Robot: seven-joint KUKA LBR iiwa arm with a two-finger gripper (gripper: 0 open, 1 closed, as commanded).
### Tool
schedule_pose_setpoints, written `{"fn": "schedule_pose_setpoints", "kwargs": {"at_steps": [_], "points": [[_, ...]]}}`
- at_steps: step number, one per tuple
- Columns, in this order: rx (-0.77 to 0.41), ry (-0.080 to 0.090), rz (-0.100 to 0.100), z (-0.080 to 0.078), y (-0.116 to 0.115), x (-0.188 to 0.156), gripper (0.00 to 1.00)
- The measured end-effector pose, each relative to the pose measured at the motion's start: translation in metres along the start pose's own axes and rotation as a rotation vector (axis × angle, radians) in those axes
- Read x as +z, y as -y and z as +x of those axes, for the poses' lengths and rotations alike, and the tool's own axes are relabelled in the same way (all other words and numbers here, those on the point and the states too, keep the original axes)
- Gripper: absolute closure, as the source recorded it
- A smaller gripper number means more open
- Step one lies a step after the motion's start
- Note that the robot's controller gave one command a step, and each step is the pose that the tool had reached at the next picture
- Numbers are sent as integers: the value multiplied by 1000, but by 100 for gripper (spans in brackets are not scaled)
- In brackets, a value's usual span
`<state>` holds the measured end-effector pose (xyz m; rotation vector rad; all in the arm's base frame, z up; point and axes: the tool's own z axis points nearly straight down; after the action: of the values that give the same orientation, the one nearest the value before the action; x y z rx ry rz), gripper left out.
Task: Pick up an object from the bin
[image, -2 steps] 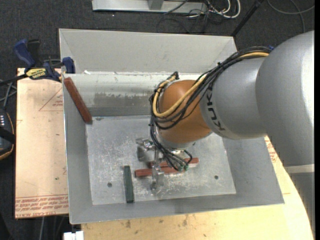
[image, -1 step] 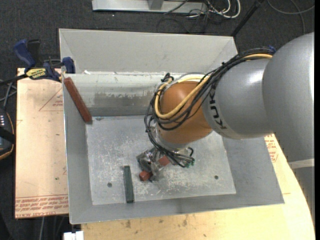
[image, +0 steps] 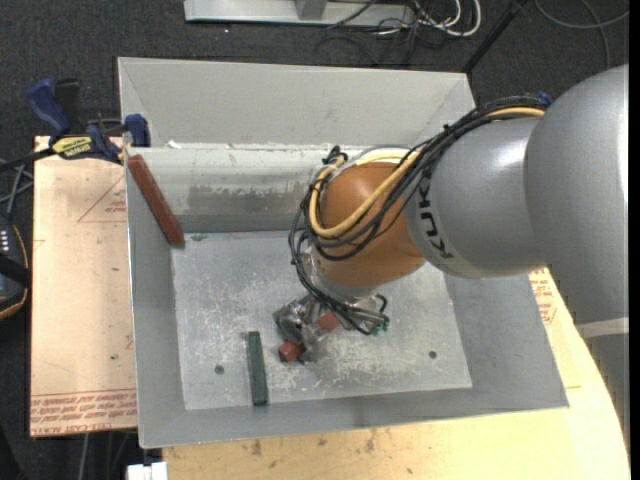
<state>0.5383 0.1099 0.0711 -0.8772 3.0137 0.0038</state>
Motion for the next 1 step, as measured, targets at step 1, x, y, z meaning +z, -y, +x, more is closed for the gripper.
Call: {"fn": "schedule_pose_setpoints", "kwargs": {"at_steps": [1], "points": [[42,-1,1,27,14,-93,100]]}}
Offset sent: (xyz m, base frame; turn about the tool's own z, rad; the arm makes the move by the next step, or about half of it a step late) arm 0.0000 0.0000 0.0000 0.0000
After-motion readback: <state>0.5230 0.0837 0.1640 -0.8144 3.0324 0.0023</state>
